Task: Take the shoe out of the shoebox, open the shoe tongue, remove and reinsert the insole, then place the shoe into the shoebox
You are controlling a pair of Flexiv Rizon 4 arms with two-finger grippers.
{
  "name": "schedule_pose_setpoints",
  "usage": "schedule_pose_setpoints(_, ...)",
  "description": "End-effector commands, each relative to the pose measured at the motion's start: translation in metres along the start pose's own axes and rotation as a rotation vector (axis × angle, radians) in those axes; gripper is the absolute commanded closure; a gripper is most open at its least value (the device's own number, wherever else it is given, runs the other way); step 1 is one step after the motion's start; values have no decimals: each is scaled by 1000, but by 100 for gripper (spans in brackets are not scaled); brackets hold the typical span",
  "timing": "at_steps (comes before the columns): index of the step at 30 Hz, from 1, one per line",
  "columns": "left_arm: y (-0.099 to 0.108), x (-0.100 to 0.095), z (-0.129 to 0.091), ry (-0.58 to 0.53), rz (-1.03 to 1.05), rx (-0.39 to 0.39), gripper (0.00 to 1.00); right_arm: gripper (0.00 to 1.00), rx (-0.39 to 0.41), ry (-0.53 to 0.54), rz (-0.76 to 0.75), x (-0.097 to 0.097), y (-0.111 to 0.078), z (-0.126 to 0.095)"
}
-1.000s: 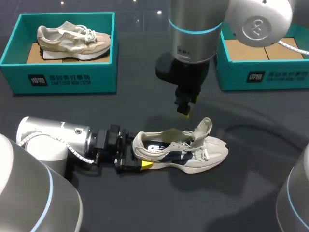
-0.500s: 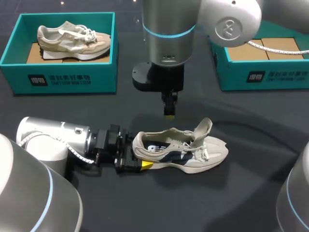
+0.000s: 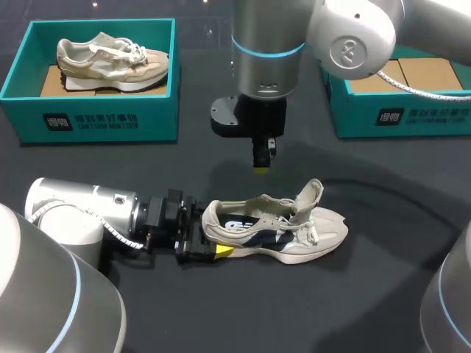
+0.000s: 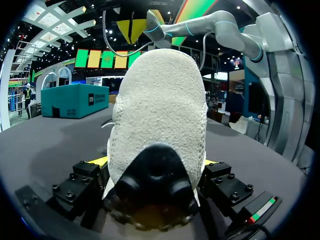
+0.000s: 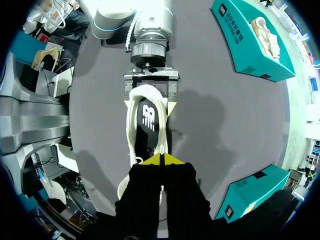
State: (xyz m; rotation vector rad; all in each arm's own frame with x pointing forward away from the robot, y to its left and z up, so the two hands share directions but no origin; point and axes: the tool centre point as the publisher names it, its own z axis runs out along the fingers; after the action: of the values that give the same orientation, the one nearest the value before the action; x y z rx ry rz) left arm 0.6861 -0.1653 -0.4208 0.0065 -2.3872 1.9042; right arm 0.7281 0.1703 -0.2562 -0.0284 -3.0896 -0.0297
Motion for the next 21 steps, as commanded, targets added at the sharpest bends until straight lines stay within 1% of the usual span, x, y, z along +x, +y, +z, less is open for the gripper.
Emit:
schedule_pose_setpoints(1,1,0,-1,-1,0,0,100,100,-3,-3,0,1,-1,0)
schedule_pose_setpoints(4,1,0,-1,-1,0,0,100,100,-3,-3,0,1,-1,0)
schedule_pose_setpoints(7,1,0,-1,-1,0,0,100,100,71,31,-14,3,23,18)
schedule_pose_setpoints(11,1,0,-1,-1,0,0,100,100,104,45,-32,15,43,34)
schedule_pose_setpoints(15,1,0,-1,-1,0,0,100,100,107,60,-49,27,50,43)
schedule_pose_setpoints(21,1,0,-1,-1,0,0,100,100,107,60,-49,27,50,43)
